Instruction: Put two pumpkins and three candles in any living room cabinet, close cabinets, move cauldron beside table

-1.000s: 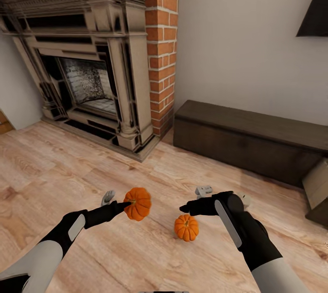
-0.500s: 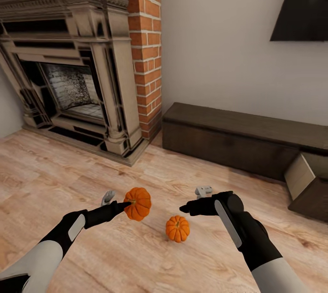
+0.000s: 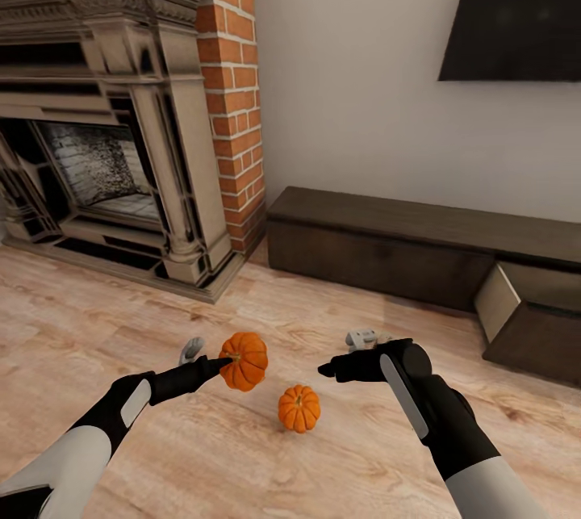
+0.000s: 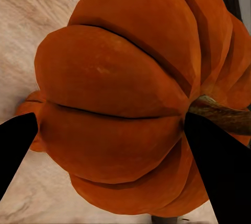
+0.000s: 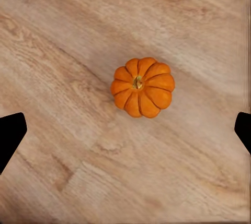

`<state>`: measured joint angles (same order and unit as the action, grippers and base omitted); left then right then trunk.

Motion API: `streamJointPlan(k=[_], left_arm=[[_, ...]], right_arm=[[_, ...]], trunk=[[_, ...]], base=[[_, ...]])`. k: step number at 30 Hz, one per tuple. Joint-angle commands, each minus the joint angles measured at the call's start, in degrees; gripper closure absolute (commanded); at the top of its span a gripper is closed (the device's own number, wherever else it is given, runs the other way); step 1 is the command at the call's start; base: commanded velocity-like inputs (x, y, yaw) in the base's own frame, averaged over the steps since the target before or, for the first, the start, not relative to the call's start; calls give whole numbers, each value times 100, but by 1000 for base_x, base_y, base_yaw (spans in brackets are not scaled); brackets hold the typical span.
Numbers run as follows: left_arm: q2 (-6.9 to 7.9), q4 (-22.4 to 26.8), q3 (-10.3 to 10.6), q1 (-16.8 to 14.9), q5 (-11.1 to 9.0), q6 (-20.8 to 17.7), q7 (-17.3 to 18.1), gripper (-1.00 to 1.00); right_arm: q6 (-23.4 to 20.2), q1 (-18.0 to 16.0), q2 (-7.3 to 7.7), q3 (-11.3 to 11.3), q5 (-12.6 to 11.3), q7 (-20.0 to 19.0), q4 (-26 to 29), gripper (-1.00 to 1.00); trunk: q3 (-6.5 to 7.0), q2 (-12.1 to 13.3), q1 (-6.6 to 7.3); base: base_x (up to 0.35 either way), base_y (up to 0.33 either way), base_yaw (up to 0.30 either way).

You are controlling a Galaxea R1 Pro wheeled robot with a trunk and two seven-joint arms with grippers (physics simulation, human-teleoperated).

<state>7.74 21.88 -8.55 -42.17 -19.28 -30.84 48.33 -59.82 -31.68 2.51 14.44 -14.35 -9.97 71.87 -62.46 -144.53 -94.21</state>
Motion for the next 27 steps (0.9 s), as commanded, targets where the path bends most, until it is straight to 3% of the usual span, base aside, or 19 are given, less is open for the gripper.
streamJointPlan(k=[1, 19, 27], left_arm=[[0, 1, -15, -2, -15, -36, 1, 100], [0, 1, -15, -2, -15, -36, 2, 100], [0, 1, -15, -2, -15, -36, 8, 100]], right_arm=[[-18, -5, 4, 10, 11, -15, 2, -100], [-18, -5, 4, 14, 11, -21, 4, -100], [-18, -5, 4, 8, 11, -22, 2, -100]], trunk=[[3, -2, 1], [150, -2, 1], [185, -2, 1]], base=[[0, 0, -185], [0, 4, -185], [40, 210, -109]])
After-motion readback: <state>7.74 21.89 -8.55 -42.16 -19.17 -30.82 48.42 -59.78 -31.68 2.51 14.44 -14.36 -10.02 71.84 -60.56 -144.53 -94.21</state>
